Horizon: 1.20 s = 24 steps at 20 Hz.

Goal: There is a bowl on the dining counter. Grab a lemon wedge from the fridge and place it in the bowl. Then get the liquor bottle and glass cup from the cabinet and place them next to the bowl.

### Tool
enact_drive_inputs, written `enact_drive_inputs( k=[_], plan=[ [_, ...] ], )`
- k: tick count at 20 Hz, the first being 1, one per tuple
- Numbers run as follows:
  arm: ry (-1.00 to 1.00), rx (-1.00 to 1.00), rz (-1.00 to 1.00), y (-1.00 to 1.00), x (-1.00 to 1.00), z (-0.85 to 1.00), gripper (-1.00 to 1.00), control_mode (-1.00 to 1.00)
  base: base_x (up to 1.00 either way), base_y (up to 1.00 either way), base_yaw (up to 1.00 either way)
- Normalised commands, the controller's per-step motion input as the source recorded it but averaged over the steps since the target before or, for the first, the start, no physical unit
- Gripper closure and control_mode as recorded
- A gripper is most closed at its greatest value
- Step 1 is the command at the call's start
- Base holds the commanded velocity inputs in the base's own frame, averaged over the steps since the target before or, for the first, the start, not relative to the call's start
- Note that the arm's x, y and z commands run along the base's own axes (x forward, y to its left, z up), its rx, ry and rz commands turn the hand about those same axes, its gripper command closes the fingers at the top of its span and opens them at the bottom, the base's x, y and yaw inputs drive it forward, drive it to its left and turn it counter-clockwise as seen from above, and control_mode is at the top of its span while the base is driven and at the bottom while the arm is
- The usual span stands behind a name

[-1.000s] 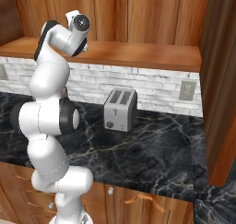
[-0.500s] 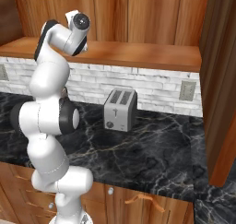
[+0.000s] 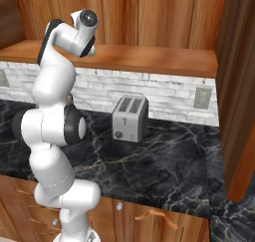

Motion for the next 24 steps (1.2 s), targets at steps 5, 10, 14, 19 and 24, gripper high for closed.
enact_drive_inputs(
  k=[5,10,14,19,24],
  plan=[
    [-0.09,0.0,0.01,0.0,-0.27,-0.09,1.0,-1.0,0.0,0.0,0.0],
    [-0.15,0.0,0.0,0.0,-0.43,-0.19,1.0,-1.0,0.0,0.0,0.0],
    [-0.14,0.0,0.0,0.02,-0.64,-0.18,1.0,-1.0,0.0,0.0,0.0],
    [-0.07,0.0,0.0,-0.1,-0.92,0.24,1.0,-1.0,0.0,0.0,0.0],
    [0.05,0.0,0.0,-0.02,-0.83,0.35,1.0,-1.0,0.0,0.0,0.0]
  ],
)
